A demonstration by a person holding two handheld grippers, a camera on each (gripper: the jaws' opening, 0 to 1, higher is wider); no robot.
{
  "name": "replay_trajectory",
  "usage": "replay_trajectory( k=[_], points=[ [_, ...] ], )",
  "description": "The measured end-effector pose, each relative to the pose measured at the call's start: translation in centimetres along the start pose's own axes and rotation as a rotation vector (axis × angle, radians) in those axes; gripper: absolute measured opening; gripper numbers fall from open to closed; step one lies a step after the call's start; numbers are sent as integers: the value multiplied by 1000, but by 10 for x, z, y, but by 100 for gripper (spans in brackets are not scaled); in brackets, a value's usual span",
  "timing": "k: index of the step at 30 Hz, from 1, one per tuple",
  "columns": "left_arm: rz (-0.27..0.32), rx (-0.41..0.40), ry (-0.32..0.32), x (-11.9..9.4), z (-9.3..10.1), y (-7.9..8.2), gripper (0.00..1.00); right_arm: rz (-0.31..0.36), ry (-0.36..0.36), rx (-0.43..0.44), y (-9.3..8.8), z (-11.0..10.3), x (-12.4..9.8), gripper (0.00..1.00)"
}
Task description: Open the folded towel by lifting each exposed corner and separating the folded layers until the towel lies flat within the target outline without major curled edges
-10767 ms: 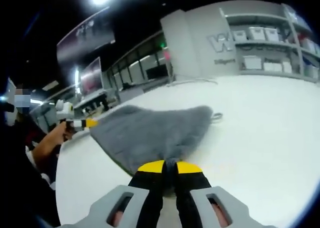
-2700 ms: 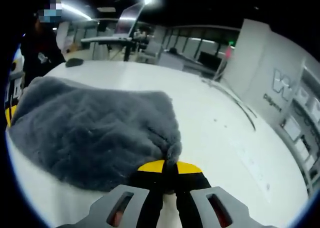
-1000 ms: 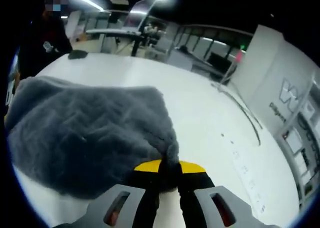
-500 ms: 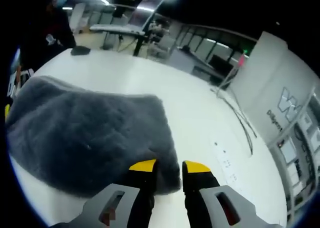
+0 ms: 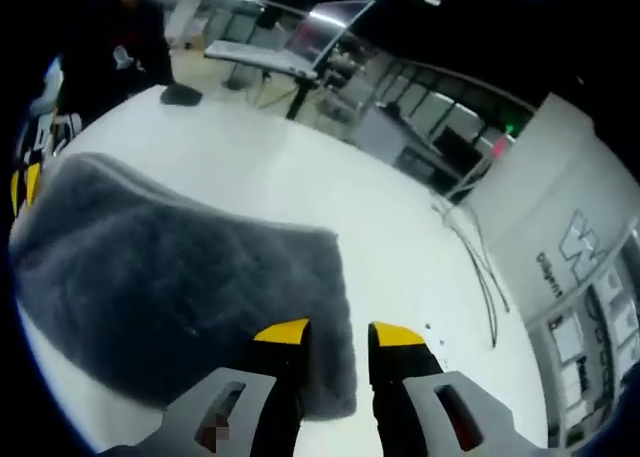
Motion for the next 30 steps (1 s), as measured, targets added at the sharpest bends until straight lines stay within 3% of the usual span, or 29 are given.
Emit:
replay_trajectory(
  k=[3,9,23,30],
  points=[
    [34,-38,74,-7,-11,3,19,39,55,31,10,-8,3,29],
    [91,-91,183,-25,-27,4,25,65,98,56,22,-15,8,31],
    [77,-91,284,-34,-41,-6,39,78,210,75,37,-32,21,47],
    [66,-106,294,-34,-44,-11,42,52,245,80,33,-35,31,47]
  ],
)
Point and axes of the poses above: the point that each gripper's makers call its tool centre point, and the gripper's own axes: x roughly forward along the fingers, z roughly to its right, y roughly out of its top, the point moved 1 cm from there along -x, roughly backward along the fingers, and after that the axes turned 14 degrees about x, right-handed, at the moved point
